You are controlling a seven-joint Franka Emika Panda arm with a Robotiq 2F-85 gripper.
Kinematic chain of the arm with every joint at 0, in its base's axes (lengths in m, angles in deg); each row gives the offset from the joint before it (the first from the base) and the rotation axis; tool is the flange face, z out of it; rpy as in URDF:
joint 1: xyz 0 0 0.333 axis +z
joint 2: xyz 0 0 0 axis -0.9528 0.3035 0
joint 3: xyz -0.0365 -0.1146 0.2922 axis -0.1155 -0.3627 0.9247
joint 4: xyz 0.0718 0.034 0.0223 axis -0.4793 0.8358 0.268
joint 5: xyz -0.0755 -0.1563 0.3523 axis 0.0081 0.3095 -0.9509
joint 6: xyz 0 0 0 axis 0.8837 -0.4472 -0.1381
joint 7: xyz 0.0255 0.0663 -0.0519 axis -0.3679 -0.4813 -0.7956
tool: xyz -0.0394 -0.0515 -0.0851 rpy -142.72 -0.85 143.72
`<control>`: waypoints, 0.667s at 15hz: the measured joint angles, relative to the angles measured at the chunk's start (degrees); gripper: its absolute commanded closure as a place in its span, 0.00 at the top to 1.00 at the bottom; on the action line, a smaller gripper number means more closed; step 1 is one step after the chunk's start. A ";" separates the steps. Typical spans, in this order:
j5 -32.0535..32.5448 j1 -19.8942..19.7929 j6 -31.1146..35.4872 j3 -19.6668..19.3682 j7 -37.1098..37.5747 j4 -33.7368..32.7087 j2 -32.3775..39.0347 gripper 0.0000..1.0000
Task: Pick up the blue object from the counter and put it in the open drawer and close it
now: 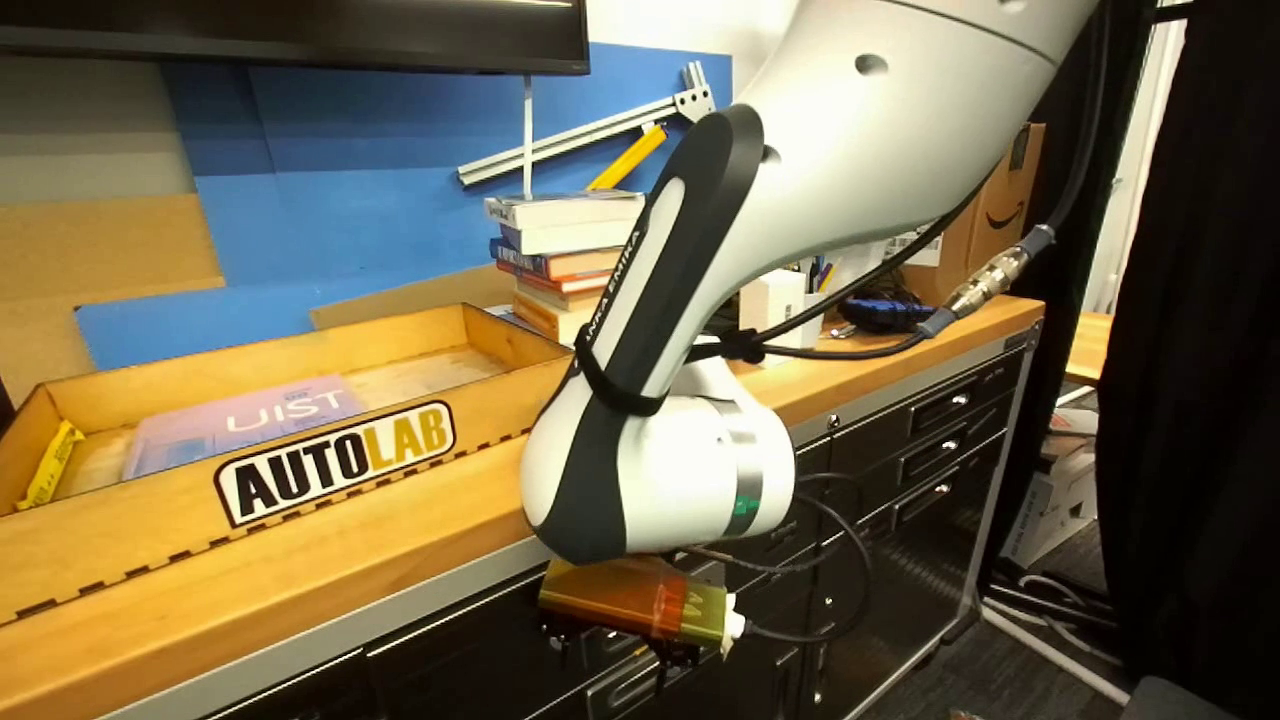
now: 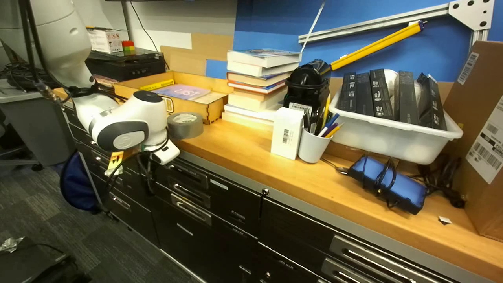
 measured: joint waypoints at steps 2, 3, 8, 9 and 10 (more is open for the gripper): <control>0.00 1.78 4.76 -0.44 4.12 1.81 -0.01 1.00; 0.00 2.78 7.10 -0.86 6.37 2.73 -0.06 1.00; 2.00 2.74 5.52 -0.97 7.00 7.91 -6.85 1.00; 3.16 1.80 1.53 -0.75 5.11 8.97 -9.82 1.00; 4.29 0.80 -3.20 -0.74 3.07 9.88 -13.00 1.00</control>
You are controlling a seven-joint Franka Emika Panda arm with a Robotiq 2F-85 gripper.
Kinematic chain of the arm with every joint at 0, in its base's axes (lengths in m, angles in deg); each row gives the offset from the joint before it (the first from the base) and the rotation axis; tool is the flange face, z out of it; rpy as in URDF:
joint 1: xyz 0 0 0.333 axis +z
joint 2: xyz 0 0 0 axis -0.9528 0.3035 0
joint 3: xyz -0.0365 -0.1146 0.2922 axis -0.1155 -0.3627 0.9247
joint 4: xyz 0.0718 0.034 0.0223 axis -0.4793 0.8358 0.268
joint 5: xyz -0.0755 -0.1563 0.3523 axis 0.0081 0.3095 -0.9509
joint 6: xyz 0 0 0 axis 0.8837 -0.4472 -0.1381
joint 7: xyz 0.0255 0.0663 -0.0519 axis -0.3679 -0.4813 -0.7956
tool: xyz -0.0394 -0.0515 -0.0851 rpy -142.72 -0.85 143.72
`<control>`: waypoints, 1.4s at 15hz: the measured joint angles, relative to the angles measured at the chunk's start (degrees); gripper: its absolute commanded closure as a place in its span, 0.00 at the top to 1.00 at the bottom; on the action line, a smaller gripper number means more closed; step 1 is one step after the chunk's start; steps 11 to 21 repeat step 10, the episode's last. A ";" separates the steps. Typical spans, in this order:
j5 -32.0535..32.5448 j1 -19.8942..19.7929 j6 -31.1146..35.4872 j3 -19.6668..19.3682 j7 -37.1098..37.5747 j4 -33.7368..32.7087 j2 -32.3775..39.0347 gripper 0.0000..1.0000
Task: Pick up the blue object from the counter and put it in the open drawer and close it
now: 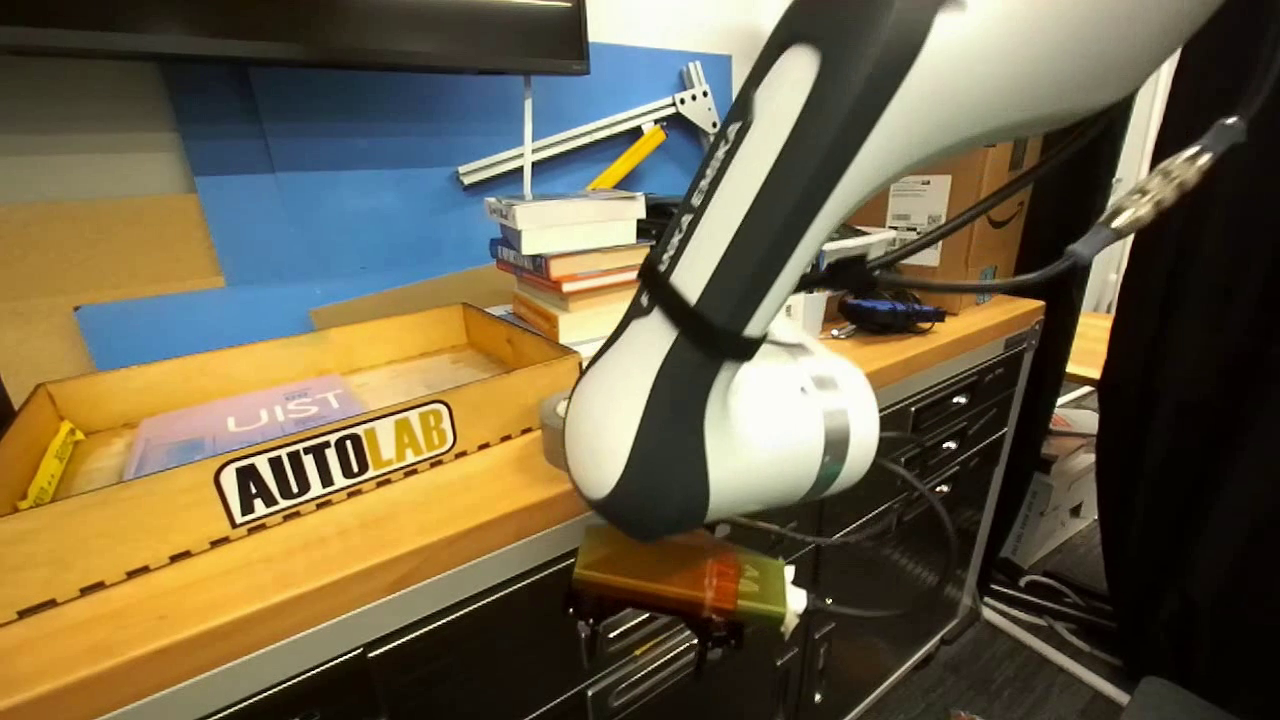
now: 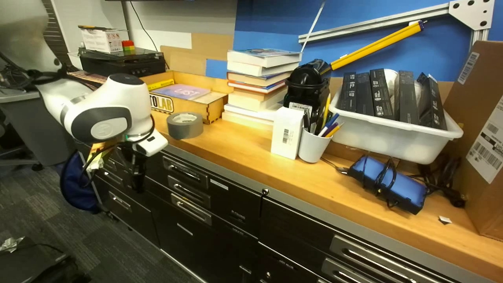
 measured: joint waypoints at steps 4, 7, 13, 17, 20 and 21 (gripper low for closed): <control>6.43 -3.41 -20.70 -0.90 -6.66 2.03 -12.41 1.00; 12.76 -5.36 -36.50 -1.58 -10.49 2.00 -20.09 1.00; 17.37 -6.52 -47.36 -1.58 -13.33 1.14 -25.94 1.00; 17.37 -6.52 -47.36 -1.58 -13.33 1.14 -25.94 1.00; 17.37 -6.52 -47.36 -1.58 -13.33 1.14 -25.94 1.00; 17.37 -6.52 -47.36 -1.58 -13.33 1.14 -25.94 1.00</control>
